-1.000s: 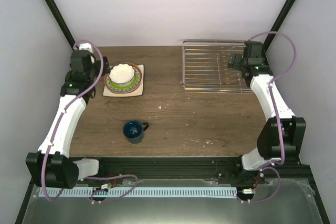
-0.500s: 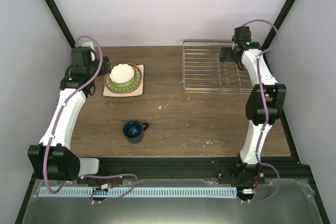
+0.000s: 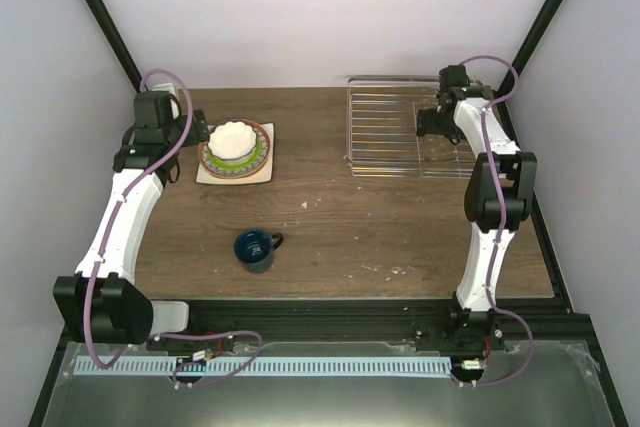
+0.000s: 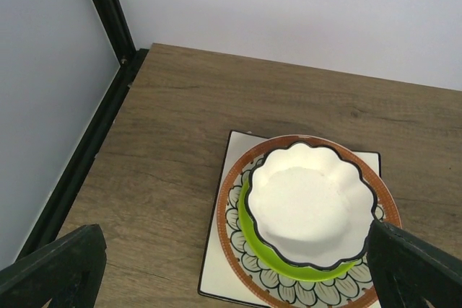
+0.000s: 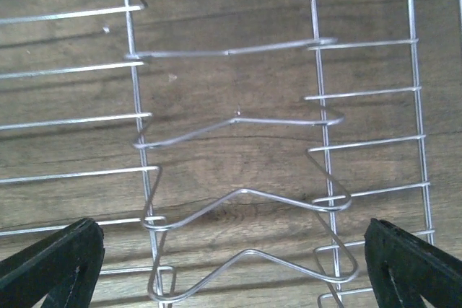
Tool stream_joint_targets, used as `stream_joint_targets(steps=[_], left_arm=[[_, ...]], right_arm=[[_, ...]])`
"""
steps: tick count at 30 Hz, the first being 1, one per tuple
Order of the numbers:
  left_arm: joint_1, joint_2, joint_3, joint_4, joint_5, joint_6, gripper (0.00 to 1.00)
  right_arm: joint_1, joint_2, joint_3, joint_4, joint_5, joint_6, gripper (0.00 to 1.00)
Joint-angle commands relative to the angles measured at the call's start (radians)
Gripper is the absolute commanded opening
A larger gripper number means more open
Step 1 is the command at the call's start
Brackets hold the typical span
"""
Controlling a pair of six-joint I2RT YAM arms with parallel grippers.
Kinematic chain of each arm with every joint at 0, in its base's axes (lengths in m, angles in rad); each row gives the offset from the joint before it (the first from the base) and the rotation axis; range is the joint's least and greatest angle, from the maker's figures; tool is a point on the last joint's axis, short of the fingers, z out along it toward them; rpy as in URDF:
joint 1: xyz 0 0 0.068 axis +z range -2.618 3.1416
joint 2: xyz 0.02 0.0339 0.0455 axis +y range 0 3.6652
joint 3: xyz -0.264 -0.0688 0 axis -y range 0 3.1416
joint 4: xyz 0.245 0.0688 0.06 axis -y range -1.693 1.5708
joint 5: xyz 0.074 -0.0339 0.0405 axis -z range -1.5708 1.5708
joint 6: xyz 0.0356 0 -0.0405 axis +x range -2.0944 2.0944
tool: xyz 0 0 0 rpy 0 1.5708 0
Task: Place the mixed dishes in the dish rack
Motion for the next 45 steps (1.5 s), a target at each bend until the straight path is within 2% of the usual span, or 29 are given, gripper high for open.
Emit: stream_joint_targets(steps=[1,12,20,34,45], left_arm=[[0.008,0.0,-0.01,-0.01,0.014,-0.011,1.0],[0.014,0.028,-0.01,-0.004,0.027,-0.014,1.0],[0.017,0.051,-0.01,0.001,0.043,-0.024,1.0],[0.017,0.073,0.001,0.002,0.068,-0.042,1.0],[0.017,0.072,0.002,-0.005,0.072,-0.057,1.0]], right_arm=[[-0.005,0.026,-0.036,0.021,0.023,-0.008,1.0],[-0.004,0.032,-0.135,0.07,0.01,-0.01,1.0],[0.013,-0.031,-0.264,0.127,-0.035,0.023,1.0],[0.125,-0.108,-0.381,0.142,-0.047,0.061,1.0],[0.273,-0.155,-0.498,0.168,-0.043,0.098,1.0]])
